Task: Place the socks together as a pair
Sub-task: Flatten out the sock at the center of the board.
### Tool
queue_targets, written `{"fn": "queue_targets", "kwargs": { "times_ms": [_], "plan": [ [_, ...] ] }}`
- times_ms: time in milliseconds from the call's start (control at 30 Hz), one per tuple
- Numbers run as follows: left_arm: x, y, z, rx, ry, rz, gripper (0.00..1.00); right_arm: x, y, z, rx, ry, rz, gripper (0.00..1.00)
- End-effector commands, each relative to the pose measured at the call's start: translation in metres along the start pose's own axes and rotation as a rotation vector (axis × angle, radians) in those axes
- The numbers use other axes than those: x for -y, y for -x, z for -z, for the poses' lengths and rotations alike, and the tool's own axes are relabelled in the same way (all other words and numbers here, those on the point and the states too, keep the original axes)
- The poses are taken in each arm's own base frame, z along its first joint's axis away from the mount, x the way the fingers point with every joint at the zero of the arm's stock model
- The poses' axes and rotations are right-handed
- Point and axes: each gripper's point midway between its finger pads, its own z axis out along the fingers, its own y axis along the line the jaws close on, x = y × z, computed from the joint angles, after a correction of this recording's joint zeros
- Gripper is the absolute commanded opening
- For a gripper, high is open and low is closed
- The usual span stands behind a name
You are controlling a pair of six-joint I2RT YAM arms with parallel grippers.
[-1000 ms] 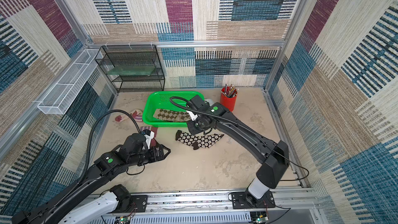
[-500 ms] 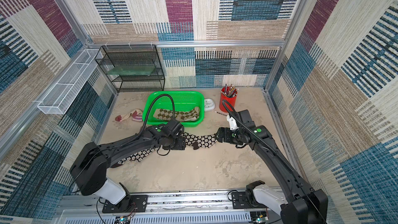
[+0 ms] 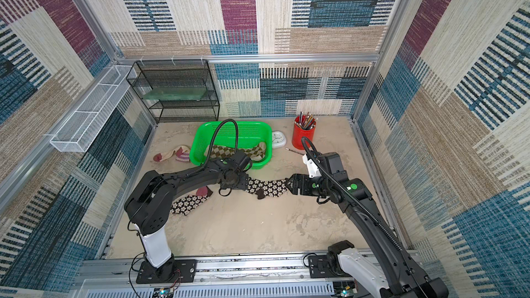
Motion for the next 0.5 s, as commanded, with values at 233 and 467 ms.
{"fn": "queue_targets", "kwargs": {
  "times_ms": [233,467],
  "plan": [
    [0.001,-0.002,-0.026,-0.075,0.025,0.009,0.32,-0.011,0.008,0.003,0.031,0.053,0.054,0.9],
    [-0.003,-0.01,0.009,-0.065,-0.013,0.018,0.09,-0.007,0.006,0.005,0.038,0.034,0.064,0.9]
  ]
}}
